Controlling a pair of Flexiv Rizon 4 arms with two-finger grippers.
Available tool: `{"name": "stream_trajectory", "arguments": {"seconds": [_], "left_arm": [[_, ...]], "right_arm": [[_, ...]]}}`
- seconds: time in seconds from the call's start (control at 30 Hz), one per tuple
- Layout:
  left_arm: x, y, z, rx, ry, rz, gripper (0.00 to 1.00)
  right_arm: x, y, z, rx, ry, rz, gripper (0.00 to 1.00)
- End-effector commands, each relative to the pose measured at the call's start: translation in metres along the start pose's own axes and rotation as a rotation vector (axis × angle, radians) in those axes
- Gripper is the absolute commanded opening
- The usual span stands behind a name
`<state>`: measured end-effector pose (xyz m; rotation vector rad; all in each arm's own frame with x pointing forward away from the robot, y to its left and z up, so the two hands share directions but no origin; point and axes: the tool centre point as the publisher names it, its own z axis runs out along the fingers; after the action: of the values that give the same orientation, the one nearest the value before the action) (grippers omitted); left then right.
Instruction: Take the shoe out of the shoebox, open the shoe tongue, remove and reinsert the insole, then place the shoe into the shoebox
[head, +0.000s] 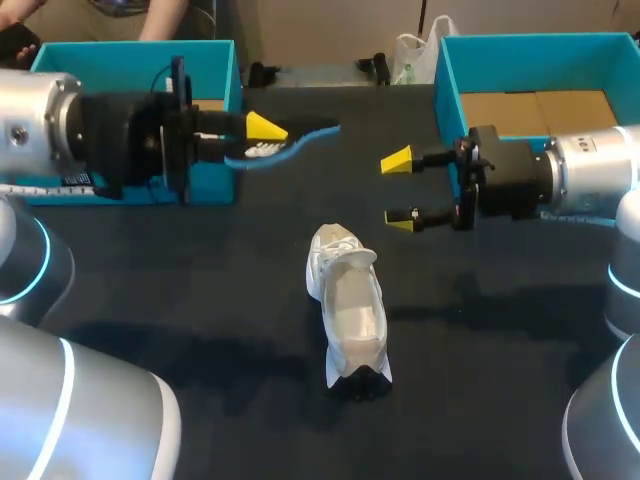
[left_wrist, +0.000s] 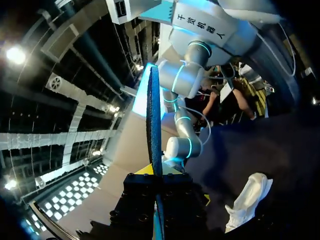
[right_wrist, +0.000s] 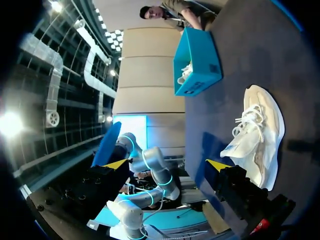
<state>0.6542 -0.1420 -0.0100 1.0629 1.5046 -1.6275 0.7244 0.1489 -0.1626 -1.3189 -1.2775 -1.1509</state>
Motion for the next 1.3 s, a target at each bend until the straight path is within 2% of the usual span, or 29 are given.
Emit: {"name": "stream_trajectory", "arguments": {"seconds": [0.03,0.3,0.33,0.7,0.9,0.97,1.07,1.3], "left_arm": [[0.020,0.015,-0.004,-0.037,-0.017,0.116,0.00],[0.049,0.047,-0.002,-0.111,-0.026,0.316,0.00],[0.052,0.050,-0.003,-0.147,0.004,0.406,0.00],[0.052,0.050,-0.003,-0.147,0.004,0.406,0.00],[0.077,0.081,0.003,-0.200,0.058,0.522,0.00],[0.085,0.093,0.004,-0.230,0.082,0.527,0.00],[0.094,0.107,0.005,-0.234,0.080,0.515,0.00],[0.103,0.120,0.014,-0.226,0.071,0.511,0.00]], "right_arm": [[0.000,0.000,0.002,-0.001,-0.002,0.000,1.00],[0.000,0.000,0.002,-0.001,-0.002,0.000,1.00],[0.000,0.000,0.002,-0.001,-0.002,0.000,1.00],[0.000,0.000,0.002,-0.001,-0.002,0.000,1.00],[0.000,0.000,0.002,-0.001,-0.002,0.000,1.00],[0.000,0.000,0.002,-0.001,-0.002,0.000,1.00],[0.000,0.000,0.002,-0.001,-0.002,0.000,1.00],[0.000,0.000,0.002,-0.001,-0.002,0.000,1.00]]}}
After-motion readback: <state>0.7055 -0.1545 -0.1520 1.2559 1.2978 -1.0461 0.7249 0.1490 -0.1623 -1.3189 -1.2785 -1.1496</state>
